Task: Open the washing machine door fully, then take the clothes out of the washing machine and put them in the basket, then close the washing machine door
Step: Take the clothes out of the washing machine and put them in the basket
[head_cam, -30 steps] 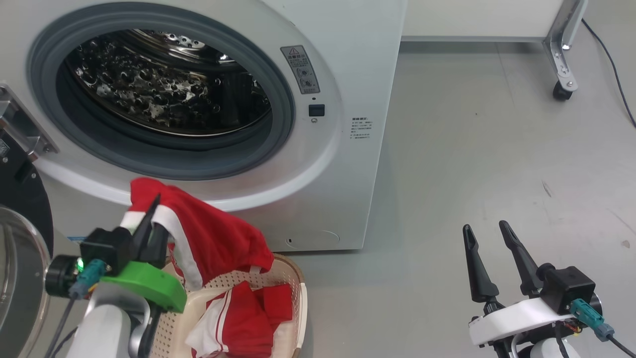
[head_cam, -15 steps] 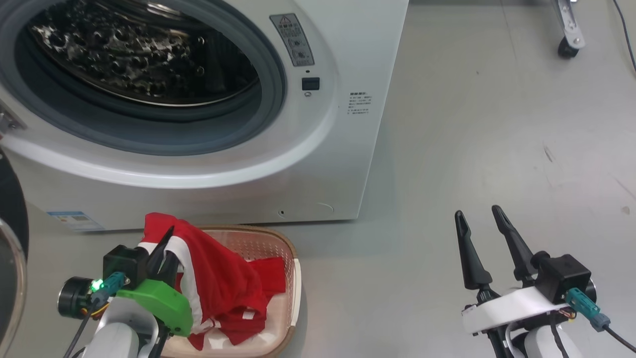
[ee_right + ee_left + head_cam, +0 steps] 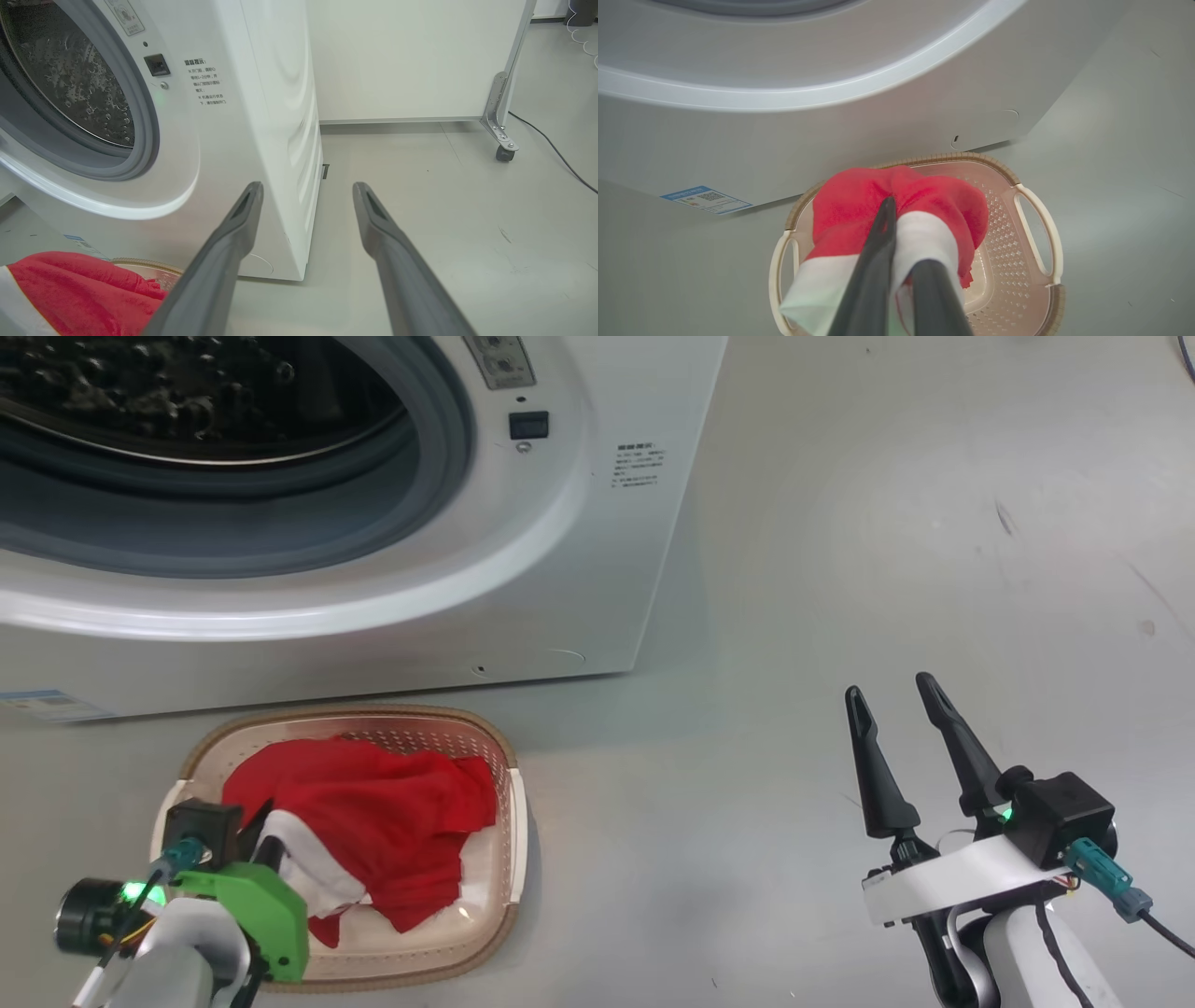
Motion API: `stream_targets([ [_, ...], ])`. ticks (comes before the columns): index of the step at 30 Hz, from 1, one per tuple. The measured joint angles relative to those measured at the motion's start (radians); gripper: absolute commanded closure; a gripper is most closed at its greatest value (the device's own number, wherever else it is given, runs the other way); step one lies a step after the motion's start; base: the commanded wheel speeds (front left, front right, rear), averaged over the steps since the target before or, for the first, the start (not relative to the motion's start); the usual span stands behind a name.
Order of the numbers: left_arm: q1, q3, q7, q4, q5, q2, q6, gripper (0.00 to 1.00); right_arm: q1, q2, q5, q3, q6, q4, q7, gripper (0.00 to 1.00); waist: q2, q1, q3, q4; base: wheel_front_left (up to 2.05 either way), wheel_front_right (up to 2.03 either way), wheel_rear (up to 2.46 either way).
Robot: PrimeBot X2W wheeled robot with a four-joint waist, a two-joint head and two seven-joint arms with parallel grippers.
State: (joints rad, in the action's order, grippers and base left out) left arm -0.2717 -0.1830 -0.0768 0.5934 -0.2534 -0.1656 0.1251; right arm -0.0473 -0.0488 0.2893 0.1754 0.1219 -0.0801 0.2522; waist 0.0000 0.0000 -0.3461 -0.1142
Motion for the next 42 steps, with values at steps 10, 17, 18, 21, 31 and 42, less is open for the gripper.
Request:
stream_targets([
  [10, -0.058, 0.022, 0.033, 0.117, -0.001, -0.026, -0.010, 1.00, -0.032, 0.000, 0.000, -0.003, 0.000, 0.011, 0.000, 0.00, 0.0000, 0.0000, -0.098, -0.062, 0.00, 0.00, 0.00],
  [17, -0.128, 0.020, 0.051, 0.184, 0.000, -0.028, -0.015, 1.00, -0.056, -0.001, 0.000, -0.008, 0.000, 0.022, 0.000, 0.00, 0.0000, 0.0000, -0.170, -0.096, 0.00, 0.00, 0.00],
  [18, -0.133, 0.020, 0.053, 0.191, 0.001, -0.029, -0.016, 1.00, -0.061, -0.001, 0.000, -0.009, 0.000, 0.025, 0.000, 0.00, 0.0000, 0.0000, -0.180, -0.100, 0.00, 0.00, 0.00],
  [21, -0.160, 0.019, 0.058, 0.217, 0.007, -0.034, -0.016, 1.00, -0.074, -0.001, 0.000, -0.015, 0.000, 0.033, 0.000, 0.00, 0.0000, 0.0000, -0.209, -0.110, 0.00, 0.00, 0.00],
  [31, -0.190, 0.024, 0.059, 0.340, 0.021, -0.048, -0.051, 1.00, -0.099, 0.000, 0.000, -0.023, 0.000, 0.031, 0.000, 0.00, 0.0000, 0.0000, -0.266, -0.129, 0.00, 0.00, 0.00],
  [42, -0.226, 0.023, 0.053, 0.404, 0.021, -0.031, -0.058, 0.00, -0.114, 0.000, -0.001, -0.023, 0.000, 0.021, 0.000, 0.00, 0.0000, 0.0000, -0.259, -0.126, 0.00, 0.00, 0.00],
])
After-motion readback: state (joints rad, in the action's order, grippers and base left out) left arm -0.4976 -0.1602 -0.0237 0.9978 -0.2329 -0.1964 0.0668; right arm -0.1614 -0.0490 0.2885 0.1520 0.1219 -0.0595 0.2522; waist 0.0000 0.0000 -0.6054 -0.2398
